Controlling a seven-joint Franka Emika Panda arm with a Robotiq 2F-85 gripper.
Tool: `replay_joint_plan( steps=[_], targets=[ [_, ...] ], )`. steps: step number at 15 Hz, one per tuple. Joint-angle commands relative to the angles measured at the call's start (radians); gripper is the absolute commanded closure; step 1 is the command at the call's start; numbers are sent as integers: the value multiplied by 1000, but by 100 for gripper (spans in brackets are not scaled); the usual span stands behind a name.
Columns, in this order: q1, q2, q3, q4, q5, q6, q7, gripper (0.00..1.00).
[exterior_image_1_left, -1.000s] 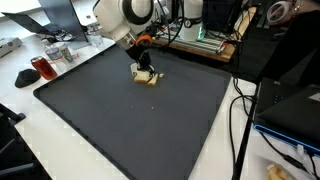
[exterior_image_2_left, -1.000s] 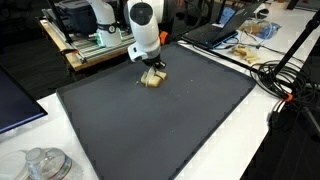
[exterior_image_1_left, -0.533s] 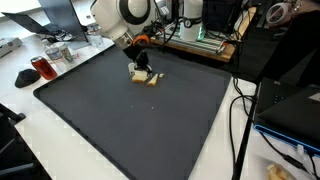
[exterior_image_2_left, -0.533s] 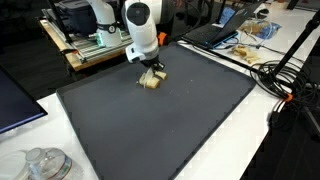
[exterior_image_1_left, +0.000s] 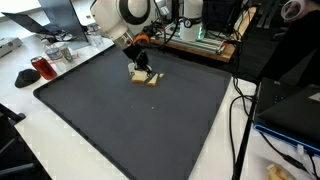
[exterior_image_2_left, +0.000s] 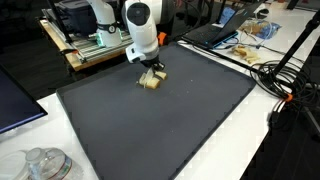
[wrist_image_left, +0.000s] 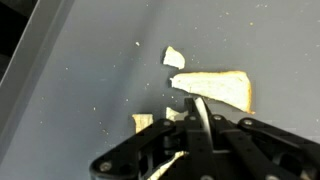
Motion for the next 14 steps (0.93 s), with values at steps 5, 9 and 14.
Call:
replay_joint_plan(
  steps=[5,9,14],
  targets=[
    [0,33,17,-24,11,-20,-86,99],
    [8,20,15,-35,-1,-42,-102,99],
    [33,15,7,-45,-40,-21,-88,99]
  ],
)
